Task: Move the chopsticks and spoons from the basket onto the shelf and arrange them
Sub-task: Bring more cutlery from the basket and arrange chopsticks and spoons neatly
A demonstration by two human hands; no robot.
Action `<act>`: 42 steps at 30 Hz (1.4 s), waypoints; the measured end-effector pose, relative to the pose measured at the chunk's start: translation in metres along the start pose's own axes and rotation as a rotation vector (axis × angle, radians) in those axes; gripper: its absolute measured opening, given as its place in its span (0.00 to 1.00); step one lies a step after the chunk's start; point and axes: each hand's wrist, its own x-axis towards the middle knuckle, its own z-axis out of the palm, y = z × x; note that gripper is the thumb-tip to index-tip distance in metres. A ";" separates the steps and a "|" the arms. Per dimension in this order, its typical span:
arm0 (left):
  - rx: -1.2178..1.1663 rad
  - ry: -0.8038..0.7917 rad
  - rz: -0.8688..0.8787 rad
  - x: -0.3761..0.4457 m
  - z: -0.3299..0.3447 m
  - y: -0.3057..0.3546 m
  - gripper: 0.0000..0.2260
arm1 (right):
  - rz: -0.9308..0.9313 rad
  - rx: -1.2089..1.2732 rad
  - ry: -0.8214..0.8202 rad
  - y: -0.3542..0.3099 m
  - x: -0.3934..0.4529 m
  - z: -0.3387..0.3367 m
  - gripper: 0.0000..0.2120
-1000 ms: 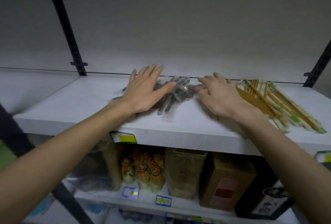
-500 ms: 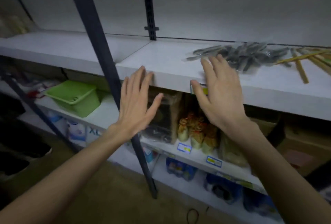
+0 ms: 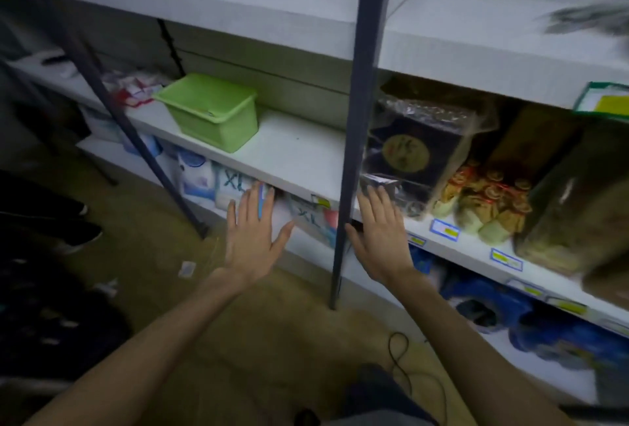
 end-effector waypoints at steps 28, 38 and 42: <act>-0.044 0.141 0.013 0.331 -0.052 -0.348 0.34 | -0.083 0.407 0.027 -0.249 0.394 0.134 0.31; -0.205 -0.042 0.385 0.465 -0.027 -0.402 0.33 | 0.311 0.175 -0.006 -0.311 0.460 0.175 0.35; -0.105 -0.272 0.521 0.498 -0.011 -0.402 0.32 | 0.442 0.142 -0.081 -0.315 0.468 0.173 0.37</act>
